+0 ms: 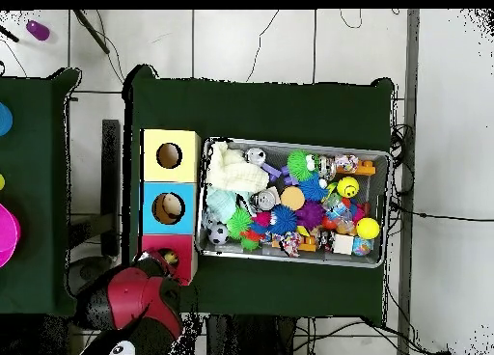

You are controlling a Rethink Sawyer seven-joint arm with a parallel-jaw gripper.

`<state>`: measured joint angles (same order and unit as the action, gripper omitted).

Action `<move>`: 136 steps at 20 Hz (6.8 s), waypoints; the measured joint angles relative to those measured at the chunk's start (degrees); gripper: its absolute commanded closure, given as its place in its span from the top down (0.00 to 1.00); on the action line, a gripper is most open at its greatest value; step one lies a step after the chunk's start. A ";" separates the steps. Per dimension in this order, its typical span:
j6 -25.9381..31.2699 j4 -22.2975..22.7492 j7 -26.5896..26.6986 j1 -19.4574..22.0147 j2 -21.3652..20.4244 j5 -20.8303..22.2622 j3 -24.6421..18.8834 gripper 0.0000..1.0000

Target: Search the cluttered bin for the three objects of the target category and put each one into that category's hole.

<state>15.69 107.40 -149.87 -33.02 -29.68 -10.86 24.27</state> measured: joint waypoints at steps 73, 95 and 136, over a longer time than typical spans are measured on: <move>16.00 -3.45 0.02 9.08 -9.65 10.92 -0.19 1.00; -5.83 -5.11 0.02 10.30 -1.87 32.73 3.68 1.00; -5.54 -3.85 0.32 41.63 -17.11 54.64 -15.04 1.00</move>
<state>10.14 103.55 -149.55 8.61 -46.78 43.78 9.23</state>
